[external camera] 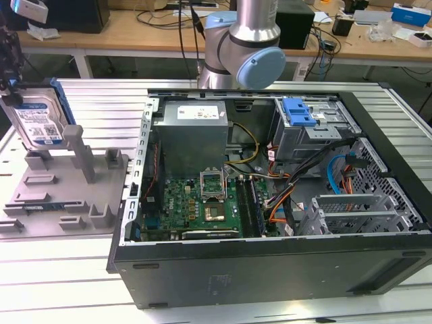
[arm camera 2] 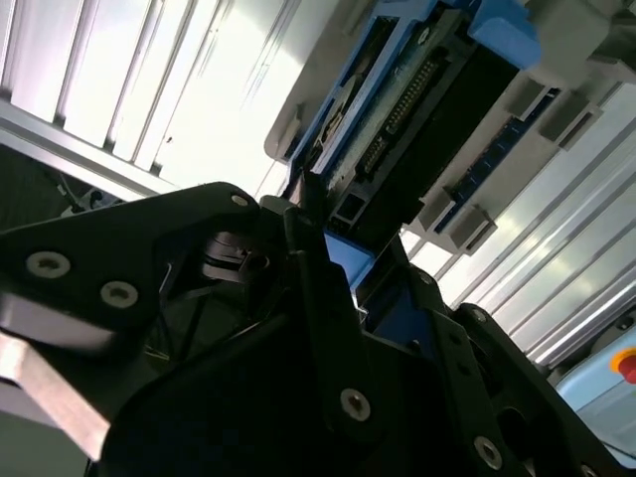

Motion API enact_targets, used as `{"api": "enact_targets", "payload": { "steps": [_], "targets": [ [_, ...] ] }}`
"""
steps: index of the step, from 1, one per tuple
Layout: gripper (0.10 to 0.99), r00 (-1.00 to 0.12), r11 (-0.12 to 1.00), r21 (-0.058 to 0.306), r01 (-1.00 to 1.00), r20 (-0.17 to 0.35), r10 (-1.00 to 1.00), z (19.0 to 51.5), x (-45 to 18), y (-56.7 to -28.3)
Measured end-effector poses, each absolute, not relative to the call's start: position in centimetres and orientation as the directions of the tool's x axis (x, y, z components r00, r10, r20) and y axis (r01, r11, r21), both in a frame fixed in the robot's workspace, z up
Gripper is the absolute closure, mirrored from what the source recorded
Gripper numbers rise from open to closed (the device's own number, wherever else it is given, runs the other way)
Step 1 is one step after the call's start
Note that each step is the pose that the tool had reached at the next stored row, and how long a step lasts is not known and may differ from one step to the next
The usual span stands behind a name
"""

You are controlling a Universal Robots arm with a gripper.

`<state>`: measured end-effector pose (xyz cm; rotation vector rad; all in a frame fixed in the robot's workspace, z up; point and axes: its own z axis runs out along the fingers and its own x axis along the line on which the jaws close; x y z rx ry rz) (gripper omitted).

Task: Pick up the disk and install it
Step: 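Pick up the disk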

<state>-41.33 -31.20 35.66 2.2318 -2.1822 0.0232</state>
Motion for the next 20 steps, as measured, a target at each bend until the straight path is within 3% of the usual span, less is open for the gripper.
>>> {"api": "enact_targets", "payload": {
  "steps": [7, 9, 20],
  "targets": [
    [0.722, 0.023, -0.022, 0.004, -1.000, 0.025, -0.999, 37.6, -41.3, -31.2],
    [0.722, 0.023, -0.022, 0.004, -1.000, 0.025, -0.999, 40.4, -41.3, -31.3],
    [0.722, 0.023, -0.022, 0.004, -1.000, 0.025, -0.999, 44.3, -41.3, -31.3]
  ]
}}
